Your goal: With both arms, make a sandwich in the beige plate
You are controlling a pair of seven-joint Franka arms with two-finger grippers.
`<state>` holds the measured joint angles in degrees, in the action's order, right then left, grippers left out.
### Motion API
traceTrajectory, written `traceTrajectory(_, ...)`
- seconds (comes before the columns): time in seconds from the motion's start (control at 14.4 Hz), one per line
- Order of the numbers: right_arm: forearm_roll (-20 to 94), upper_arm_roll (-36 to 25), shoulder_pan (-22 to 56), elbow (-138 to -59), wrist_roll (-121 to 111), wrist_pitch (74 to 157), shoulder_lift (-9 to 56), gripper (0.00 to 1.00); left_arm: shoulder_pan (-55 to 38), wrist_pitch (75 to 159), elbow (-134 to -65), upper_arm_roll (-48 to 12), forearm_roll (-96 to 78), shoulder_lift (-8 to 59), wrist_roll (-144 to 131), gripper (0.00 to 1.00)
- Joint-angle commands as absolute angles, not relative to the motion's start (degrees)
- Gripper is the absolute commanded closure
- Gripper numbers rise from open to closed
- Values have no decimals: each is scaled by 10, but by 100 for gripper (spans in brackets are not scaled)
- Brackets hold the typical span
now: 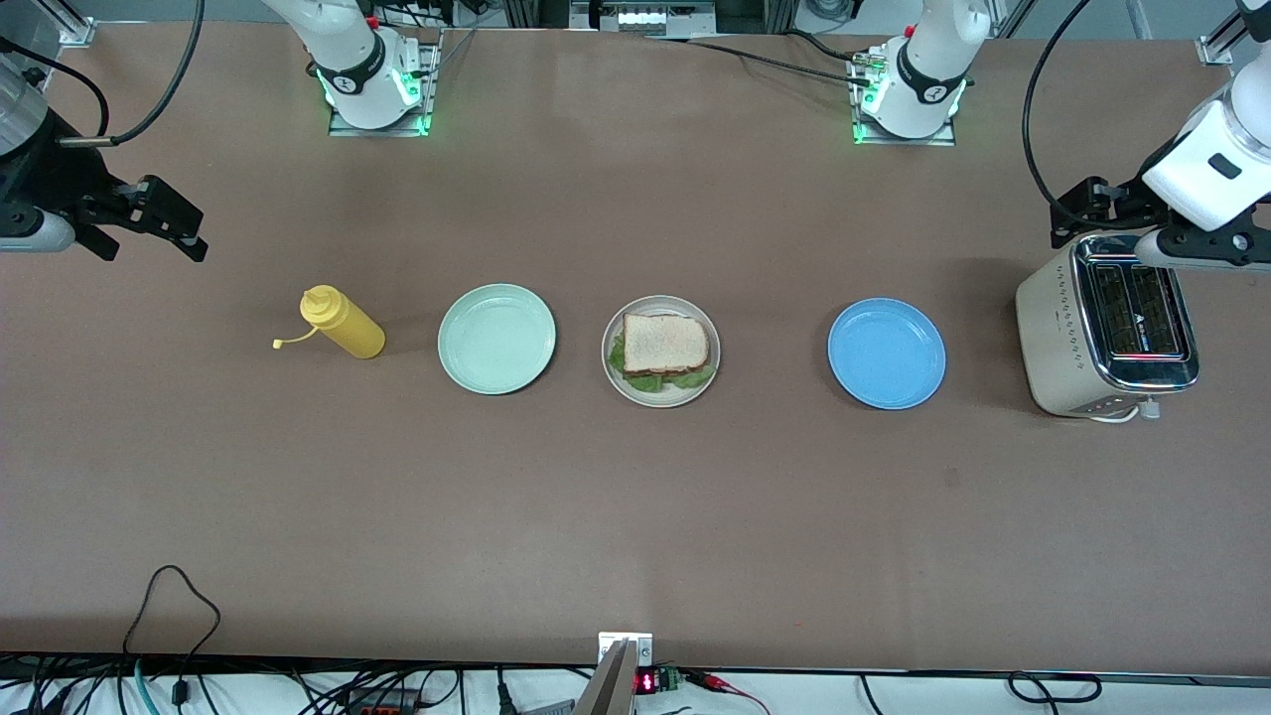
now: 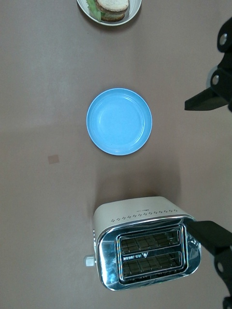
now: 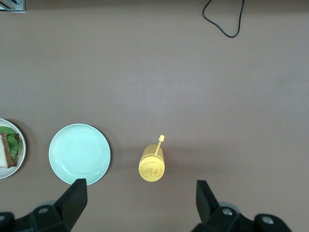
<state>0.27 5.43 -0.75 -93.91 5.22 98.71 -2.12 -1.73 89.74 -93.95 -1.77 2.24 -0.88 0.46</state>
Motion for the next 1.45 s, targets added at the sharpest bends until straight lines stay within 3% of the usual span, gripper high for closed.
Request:
traceTrajectory(0.0,-2,59,-11,-928,53,982,-18,0,-20,904,-945,-17,17,-13,6,0)
traceTrajectory(1.39,-1,59,-11,-920,53,984,-19,0,-26,889,-934,-18,17,-10,4,0)
